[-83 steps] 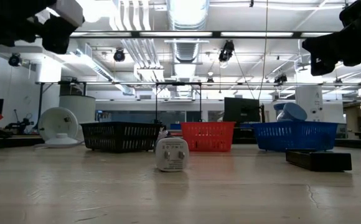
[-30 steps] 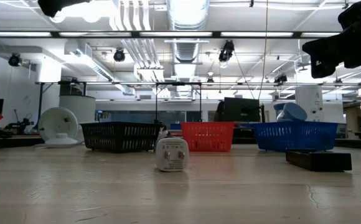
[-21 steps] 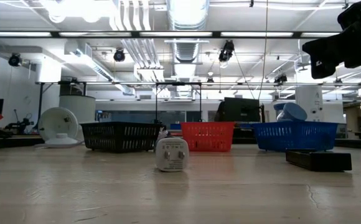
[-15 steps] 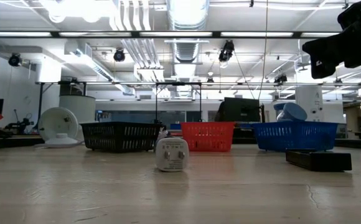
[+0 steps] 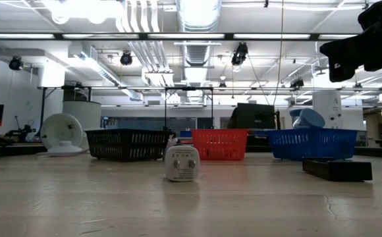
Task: Pick & Place Office items
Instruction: Put the white digital clock into the black basket
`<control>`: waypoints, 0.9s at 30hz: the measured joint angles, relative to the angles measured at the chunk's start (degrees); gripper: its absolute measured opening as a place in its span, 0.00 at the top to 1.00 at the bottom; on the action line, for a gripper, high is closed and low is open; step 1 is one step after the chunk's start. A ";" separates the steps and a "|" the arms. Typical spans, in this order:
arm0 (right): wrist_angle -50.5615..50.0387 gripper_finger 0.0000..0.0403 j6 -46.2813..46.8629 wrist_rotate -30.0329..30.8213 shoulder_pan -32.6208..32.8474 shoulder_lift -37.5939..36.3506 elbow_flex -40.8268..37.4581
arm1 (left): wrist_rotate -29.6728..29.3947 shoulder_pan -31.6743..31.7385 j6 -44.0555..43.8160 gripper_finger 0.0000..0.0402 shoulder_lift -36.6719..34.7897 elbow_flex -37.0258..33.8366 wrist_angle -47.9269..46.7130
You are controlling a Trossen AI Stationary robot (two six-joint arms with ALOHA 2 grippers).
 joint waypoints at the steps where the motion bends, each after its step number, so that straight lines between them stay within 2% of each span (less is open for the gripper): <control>1: 0.00 0.93 0.00 0.02 0.00 0.00 0.00 | 0.64 0.77 -0.49 0.27 0.79 0.05 -0.38; 6: 0.15 0.93 -0.17 0.04 0.00 0.00 0.01 | 7.23 4.33 -1.54 0.27 5.02 -1.64 -0.76; 13: 0.28 0.93 -0.42 0.11 0.02 0.00 0.01 | 11.48 6.40 -2.03 0.27 11.85 -6.59 -0.24; 20: 0.06 0.93 -0.34 0.09 0.02 -0.02 0.01 | 19.10 7.88 -4.52 0.27 15.47 -16.69 6.28; 27: 0.07 0.93 -0.25 0.07 0.00 -0.02 0.01 | 24.80 11.42 -9.44 0.27 15.07 -26.94 15.93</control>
